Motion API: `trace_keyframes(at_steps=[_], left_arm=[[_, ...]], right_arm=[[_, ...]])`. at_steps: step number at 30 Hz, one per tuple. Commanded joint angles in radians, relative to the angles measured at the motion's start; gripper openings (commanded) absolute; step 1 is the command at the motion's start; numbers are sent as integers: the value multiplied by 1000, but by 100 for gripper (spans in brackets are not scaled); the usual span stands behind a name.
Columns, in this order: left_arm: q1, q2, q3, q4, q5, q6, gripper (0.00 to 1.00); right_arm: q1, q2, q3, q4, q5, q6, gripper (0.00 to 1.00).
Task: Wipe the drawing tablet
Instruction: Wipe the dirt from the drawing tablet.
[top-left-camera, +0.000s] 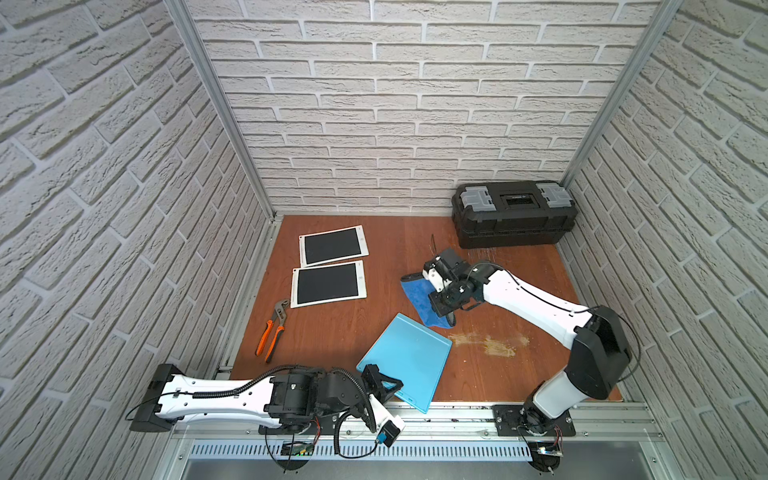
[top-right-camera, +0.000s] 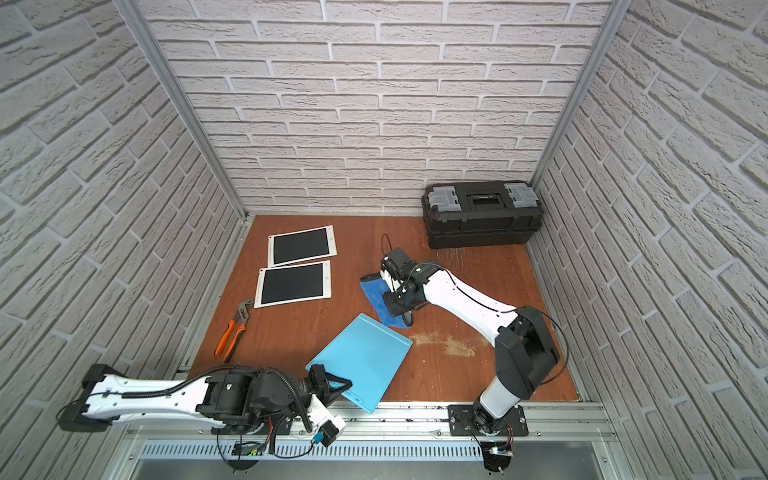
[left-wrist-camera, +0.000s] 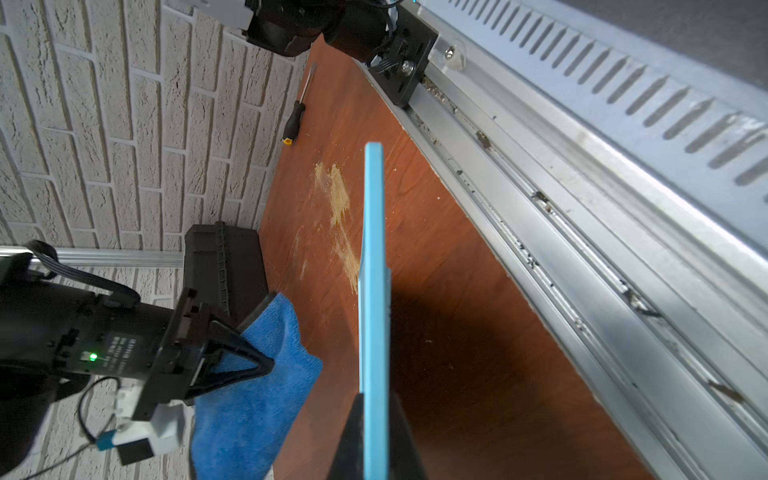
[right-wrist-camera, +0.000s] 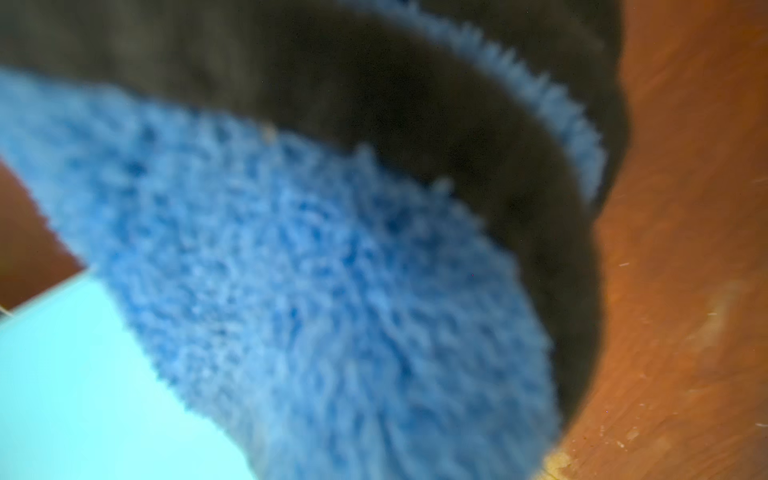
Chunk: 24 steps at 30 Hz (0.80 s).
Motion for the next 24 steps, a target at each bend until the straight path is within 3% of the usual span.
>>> trace_keyframes(at_steps=[1, 9, 13, 19, 24], left_arm=[[-22, -13, 17, -60, -19, 28, 0], [-20, 57, 14, -59, 1, 18, 0], [-12, 28, 12, -58, 0, 9, 0], [-6, 11, 11, -54, -3, 7, 0], [-4, 9, 9, -53, -6, 9, 0]], right_arm=[[15, 29, -3, -64, 76, -6, 2], [156, 174, 116, -144, 61, -36, 2], [230, 211, 141, -149, -211, -80, 2], [383, 69, 81, -99, -645, -104, 2], [498, -24, 48, -78, -780, -83, 2]])
